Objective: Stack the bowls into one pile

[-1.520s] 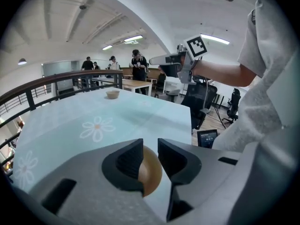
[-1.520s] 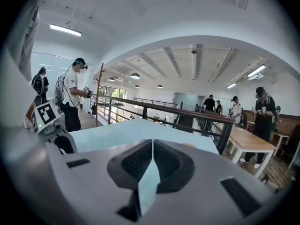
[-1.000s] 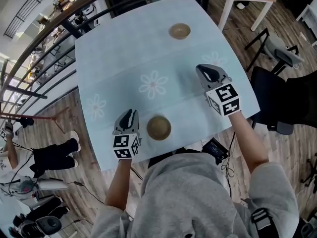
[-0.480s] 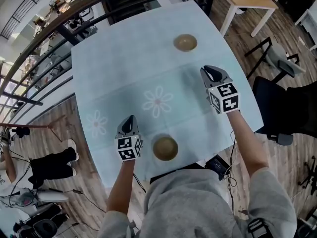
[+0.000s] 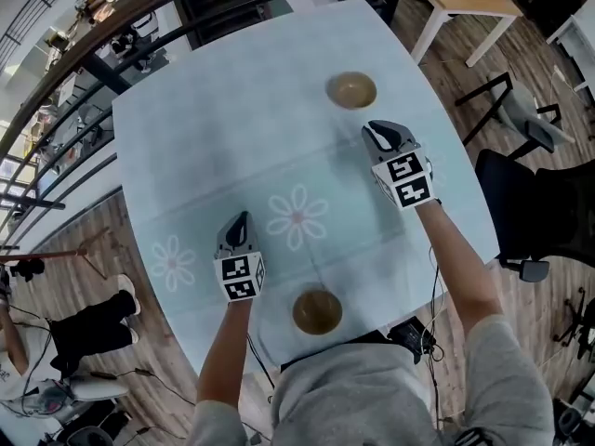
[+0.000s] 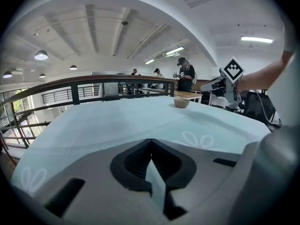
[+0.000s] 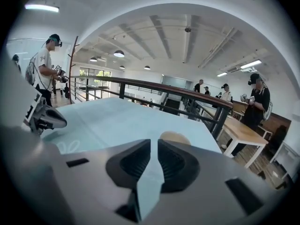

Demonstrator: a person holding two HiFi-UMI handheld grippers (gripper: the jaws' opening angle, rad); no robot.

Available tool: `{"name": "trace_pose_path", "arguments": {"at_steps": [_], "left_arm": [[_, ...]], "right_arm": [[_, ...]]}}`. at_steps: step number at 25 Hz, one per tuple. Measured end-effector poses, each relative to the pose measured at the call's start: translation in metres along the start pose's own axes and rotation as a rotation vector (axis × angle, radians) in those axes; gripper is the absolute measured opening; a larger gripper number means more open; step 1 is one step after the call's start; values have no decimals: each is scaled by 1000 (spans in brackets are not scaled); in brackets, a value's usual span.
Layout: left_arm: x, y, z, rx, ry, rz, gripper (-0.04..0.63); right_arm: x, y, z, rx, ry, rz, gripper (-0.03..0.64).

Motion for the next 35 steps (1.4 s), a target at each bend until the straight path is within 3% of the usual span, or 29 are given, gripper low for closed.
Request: {"name": "trace_pose_path", "arguments": {"at_steps": [6, 11, 17, 22, 25, 35], "left_arm": [[5, 6, -34, 57, 9, 2, 20], [-2, 11, -42, 128, -18, -95, 20], [6, 11, -43, 111, 6, 10, 20], [5, 9, -41, 117, 14, 3, 20], [2, 8, -41, 130, 29, -42, 20], [-1, 7, -41, 140, 71, -51, 20]], "right_arm": [[-5, 13, -45, 32, 7, 48, 32], [-10, 20, -69, 51, 27, 121, 32], [-13, 23, -87, 80, 35, 199, 32], [-8, 23, -97, 104, 21, 272, 42], [-4, 26, -103, 132, 10, 315, 110], [-5, 37, -124, 183, 45, 496, 109]]}}
Point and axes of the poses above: the fingertips, and each gripper's own axes: z backward along the fingers, x to its left, y out of its underside, the point moved 2 cm from there along z, backward along the fingers, and after that the axes turned 8 degrees about y, right-handed, at the moved point
